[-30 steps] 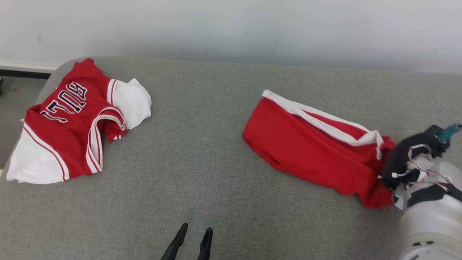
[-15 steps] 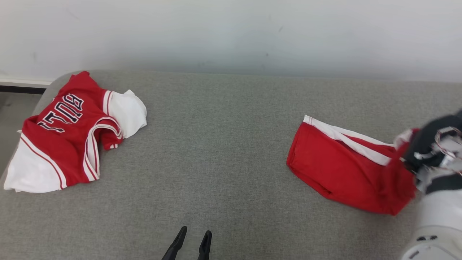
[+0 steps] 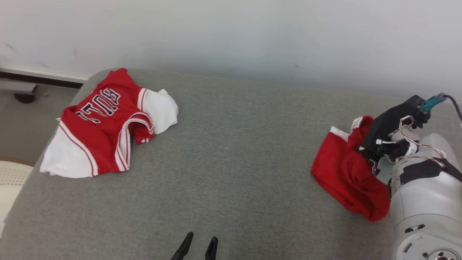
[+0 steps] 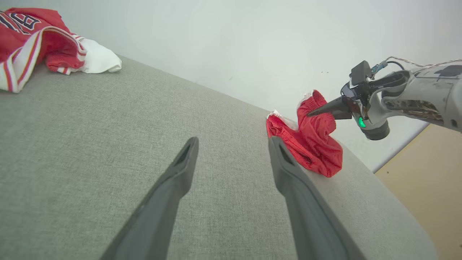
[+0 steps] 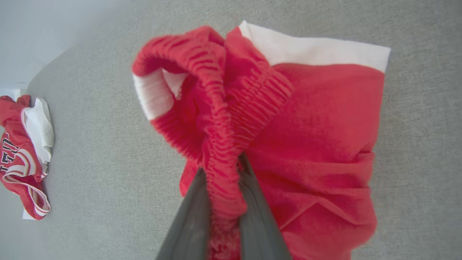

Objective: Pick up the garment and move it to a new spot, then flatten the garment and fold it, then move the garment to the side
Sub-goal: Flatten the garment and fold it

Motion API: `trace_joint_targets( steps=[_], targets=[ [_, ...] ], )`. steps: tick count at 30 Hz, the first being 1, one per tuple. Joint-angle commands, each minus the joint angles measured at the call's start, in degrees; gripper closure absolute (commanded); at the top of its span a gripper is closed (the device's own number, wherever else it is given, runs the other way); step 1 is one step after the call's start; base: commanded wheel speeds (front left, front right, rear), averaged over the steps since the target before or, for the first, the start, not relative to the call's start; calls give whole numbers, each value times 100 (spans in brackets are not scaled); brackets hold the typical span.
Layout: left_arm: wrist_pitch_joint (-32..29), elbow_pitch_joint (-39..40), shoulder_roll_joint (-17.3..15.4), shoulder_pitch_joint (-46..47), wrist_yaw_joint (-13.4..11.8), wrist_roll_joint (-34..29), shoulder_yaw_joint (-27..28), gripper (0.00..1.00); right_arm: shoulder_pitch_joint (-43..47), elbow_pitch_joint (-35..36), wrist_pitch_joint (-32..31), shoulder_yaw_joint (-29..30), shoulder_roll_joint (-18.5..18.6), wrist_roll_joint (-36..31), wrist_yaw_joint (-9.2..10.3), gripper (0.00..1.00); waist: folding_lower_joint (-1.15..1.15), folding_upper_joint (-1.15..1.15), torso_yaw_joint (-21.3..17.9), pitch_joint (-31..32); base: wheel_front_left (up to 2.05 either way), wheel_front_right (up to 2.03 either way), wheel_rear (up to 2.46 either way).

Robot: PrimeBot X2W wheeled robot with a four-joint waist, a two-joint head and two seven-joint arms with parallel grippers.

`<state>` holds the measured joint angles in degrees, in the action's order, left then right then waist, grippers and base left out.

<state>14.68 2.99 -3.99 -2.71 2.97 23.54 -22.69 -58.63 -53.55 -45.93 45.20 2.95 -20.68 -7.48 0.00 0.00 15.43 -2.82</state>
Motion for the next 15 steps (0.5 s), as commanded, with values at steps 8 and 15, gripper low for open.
trace_joint_targets(
  steps=[8, 15],
  targets=[
    [14, 4, 0, -92, 6, 37, -151, 0, 38, -23, 478, 821, -12, -932, -2, 100, 0, 0, 511, -91, 0, 0, 0],
    [32, 20, 10, -101, -10, 45, -151, 0, -180, -356, 858, 1216, -16, -1309, -2, 55, 0, 0, 557, -148, 0, 0, 0]
  ],
)
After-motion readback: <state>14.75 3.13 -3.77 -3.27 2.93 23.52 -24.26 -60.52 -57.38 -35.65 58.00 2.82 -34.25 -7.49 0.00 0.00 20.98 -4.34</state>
